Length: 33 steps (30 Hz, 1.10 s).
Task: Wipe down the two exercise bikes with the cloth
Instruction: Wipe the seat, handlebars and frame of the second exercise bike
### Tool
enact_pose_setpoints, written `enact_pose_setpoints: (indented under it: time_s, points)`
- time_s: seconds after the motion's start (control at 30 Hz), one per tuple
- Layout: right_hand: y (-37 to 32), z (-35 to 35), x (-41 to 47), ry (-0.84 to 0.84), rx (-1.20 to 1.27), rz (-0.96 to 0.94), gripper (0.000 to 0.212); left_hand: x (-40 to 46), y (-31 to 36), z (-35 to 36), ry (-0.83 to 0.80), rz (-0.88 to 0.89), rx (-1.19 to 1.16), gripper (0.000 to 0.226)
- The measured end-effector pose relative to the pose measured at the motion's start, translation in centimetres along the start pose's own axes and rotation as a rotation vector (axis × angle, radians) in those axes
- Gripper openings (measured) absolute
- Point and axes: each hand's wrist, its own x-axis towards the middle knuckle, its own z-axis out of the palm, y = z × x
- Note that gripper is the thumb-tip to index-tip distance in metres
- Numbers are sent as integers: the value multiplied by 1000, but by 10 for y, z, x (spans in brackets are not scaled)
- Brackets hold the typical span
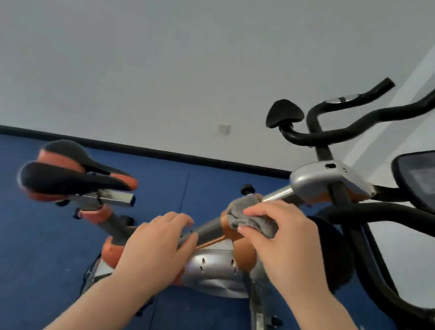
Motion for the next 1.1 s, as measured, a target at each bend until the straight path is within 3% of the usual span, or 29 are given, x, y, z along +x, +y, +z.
enact_pose_setpoints:
  time_s: [0.17,0.4,0.77,1.1]
  points:
    - [-49,59,-11,-206,30,-113,21,-47,-64,-38,107,-196,28,24]
    - [-132,149,-35,-343,-72,-192,17,-107,-157,-87,194,-330,16,27]
    - [-289,285,-100,-368,-48,-152,18,-211,-339,-178,178,-438,58,30]
    - [-349,333,-90,-363,-154,-177,20,-209,-414,-203,164,-460,-58,30]
